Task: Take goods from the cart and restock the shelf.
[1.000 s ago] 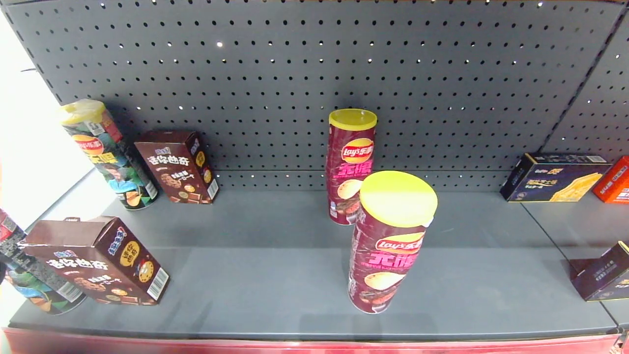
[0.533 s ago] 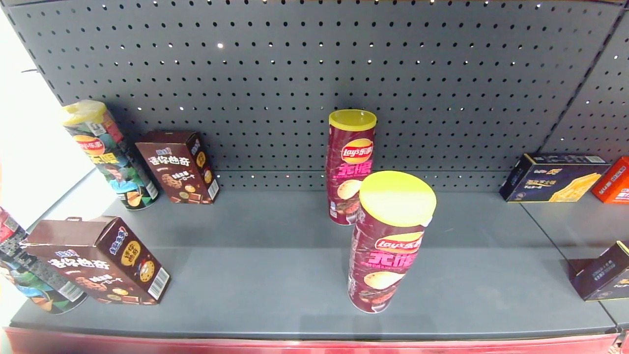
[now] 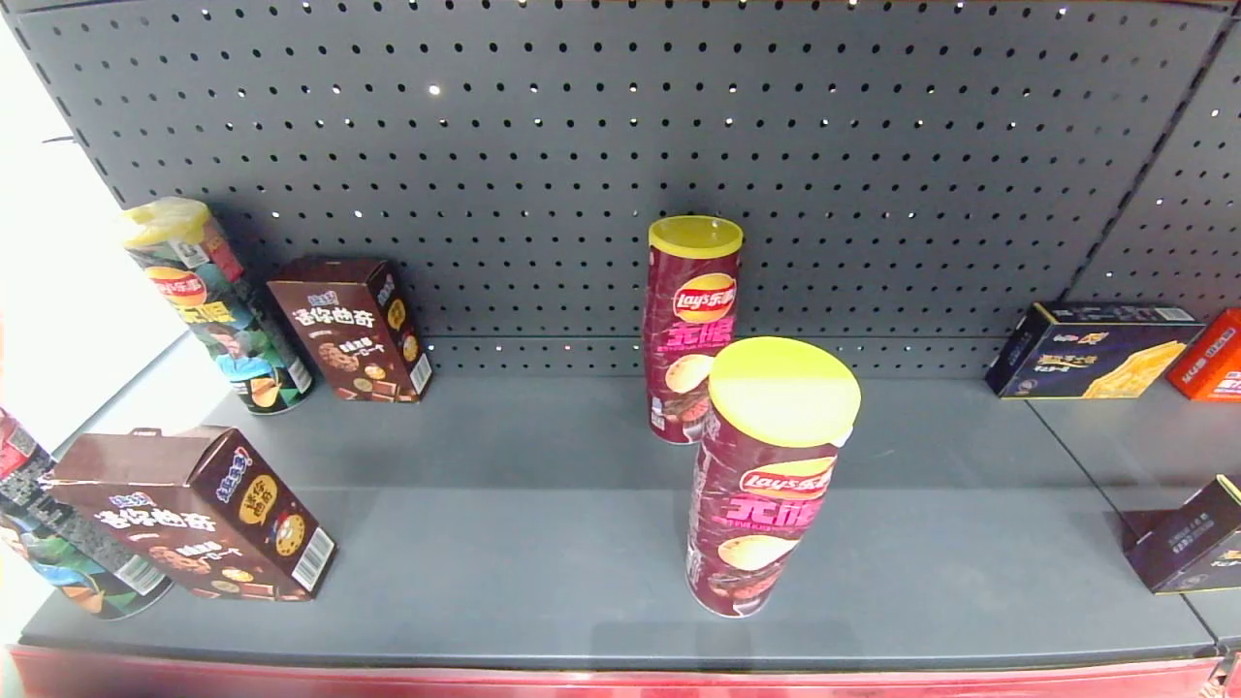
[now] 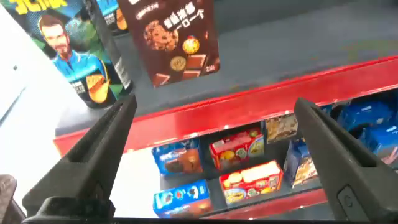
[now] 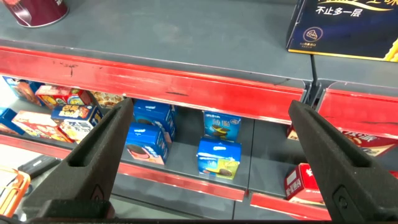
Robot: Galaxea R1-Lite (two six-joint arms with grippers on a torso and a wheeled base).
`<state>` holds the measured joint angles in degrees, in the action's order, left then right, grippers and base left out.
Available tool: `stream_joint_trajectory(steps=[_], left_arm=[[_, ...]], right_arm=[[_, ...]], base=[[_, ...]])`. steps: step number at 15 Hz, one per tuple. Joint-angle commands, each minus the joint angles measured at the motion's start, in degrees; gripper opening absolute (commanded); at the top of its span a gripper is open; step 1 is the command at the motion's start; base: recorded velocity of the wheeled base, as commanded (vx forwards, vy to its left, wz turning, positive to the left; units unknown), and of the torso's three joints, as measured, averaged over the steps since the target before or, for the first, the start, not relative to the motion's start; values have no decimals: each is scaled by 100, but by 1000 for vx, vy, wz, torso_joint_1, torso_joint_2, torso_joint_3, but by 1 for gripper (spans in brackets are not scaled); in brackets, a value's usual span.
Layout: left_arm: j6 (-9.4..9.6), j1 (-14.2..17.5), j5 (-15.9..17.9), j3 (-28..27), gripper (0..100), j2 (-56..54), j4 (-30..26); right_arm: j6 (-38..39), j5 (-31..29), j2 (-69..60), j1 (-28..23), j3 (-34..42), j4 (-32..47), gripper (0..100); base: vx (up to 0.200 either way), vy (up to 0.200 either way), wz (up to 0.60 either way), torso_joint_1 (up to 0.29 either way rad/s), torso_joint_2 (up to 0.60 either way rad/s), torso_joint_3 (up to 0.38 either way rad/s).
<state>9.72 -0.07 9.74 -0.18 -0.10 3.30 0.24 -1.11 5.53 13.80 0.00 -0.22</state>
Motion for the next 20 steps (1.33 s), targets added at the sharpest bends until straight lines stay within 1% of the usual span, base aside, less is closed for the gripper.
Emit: stream_joint_trajectory(steps=[1,2,3,4,5,6,7,8,10,14,17,20], left_arm=[[13,-1,388,18,100,10,30],[-5,-1,854,18,100,10,30],[-49,7,1171,1,100,10,-14],[-181,16,634,9,100,10,-5],[-225,16,-253,9,100,10,4],[-304,16,-1290,18,100,10,-137],[-374,16,-1123,18,100,10,-190],[-383,7,-754,18,100,10,-366],[-392,16,-719,18,100,10,-348],[-523,7,-719,18,100,10,-357],[-541,7,-719,18,100,10,-357],[-646,7,-728,18,100,10,-348]], right_arm=[[2,-3,0,0,0,-4,100],[2,5,0,0,0,-4,100],[2,5,0,0,0,-4,100],[2,5,0,0,0,4,100],[2,-3,0,0,0,-4,100],[2,-3,0,0,0,-4,100],[2,-3,0,0,0,4,100],[2,5,0,0,0,-4,100],[2,5,0,0,0,-4,100],[2,-3,0,0,0,-4,100],[2,5,0,0,0,-4,100],[2,5,0,0,0,-4,100]], base=[[0,0,0,0,0,0],[0,0,0,0,0,0],[0,0,0,0,0,0],[0,0,0,0,0,0],[0,0,0,0,0,0],[0,0,0,0,0,0],[0,0,0,0,0,0],[0,0,0,0,0,0],[0,0,0,0,0,0],[0,0,0,0,0,0],[0,0,0,0,0,0],[0,0,0,0,0,0]])
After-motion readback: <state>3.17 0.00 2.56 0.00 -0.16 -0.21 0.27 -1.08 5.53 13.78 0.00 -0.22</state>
